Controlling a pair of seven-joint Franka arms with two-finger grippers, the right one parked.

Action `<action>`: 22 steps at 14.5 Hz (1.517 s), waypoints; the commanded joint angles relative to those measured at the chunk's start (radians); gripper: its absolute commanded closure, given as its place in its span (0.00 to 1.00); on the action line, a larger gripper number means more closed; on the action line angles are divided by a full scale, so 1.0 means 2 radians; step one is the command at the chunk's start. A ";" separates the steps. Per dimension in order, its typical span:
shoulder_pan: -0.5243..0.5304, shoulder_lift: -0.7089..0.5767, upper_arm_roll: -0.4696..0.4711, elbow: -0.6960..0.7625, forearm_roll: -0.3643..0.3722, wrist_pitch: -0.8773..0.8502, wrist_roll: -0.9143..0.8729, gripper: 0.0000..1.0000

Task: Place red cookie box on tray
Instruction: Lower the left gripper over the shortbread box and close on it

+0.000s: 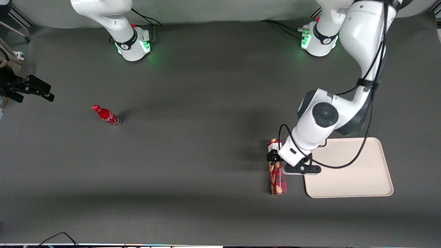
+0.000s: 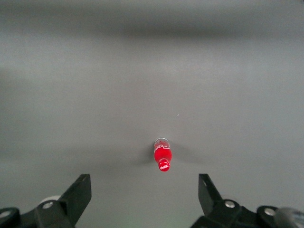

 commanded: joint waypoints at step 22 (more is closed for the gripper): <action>-0.007 0.058 0.014 0.006 0.025 0.061 0.009 1.00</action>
